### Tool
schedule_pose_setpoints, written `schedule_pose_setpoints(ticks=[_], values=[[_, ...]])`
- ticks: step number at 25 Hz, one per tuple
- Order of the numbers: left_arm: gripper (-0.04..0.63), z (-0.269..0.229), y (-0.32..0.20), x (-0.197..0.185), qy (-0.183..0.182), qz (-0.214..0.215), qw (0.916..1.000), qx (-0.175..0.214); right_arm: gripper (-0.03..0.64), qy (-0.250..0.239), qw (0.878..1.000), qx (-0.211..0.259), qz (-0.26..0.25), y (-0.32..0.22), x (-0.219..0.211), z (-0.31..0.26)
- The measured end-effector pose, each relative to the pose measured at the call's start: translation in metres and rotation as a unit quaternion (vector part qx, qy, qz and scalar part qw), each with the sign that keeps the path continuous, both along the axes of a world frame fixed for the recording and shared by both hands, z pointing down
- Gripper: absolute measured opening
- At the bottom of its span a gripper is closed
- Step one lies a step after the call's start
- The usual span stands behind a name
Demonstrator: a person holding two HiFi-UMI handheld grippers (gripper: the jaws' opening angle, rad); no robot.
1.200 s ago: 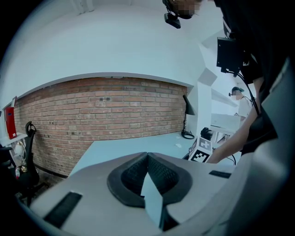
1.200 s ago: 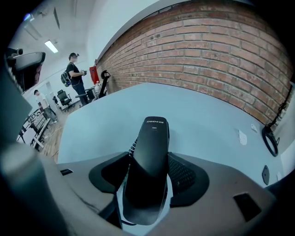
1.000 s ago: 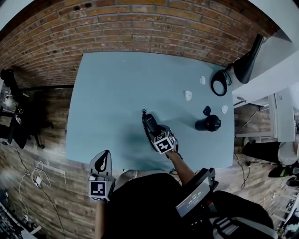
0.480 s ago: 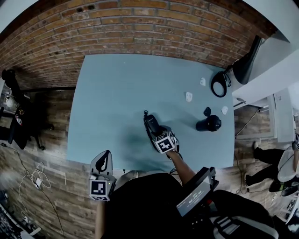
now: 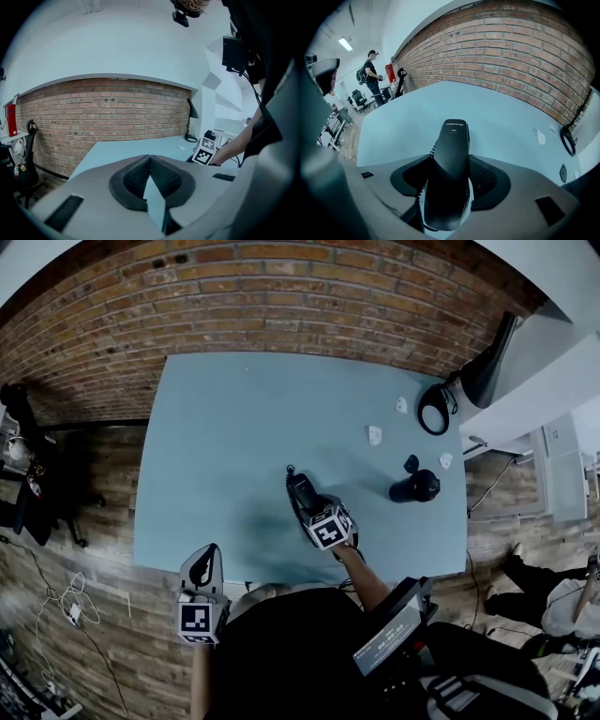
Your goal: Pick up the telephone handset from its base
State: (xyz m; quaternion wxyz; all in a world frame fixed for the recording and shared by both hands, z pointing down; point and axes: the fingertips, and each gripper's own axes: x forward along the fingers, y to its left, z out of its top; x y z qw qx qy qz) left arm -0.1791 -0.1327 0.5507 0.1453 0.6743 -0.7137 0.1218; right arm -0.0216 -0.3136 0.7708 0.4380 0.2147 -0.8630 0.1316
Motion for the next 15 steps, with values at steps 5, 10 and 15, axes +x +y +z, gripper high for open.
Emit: schedule_pose_setpoints(ticks=[5, 10, 15], values=[[0.014, 0.0016, -0.0001, -0.0001, 0.002, 0.005, 1.0000, 0.000, 0.244, 0.019, 1.000, 0.020, -0.012, 0.0023, 0.0025, -0.0007], [0.014, 0.0050, -0.0025, 0.0004, 0.004, 0.008, 1.0000, -0.004, 0.245, 0.043, 0.998, 0.042, -0.032, 0.0007, 0.0010, 0.0017], [0.014, 0.0028, -0.0060, -0.0054, 0.004, 0.008, 1.0000, -0.002, 0.244, 0.075, 0.990, 0.104, -0.064, -0.0046, -0.0030, -0.0063]])
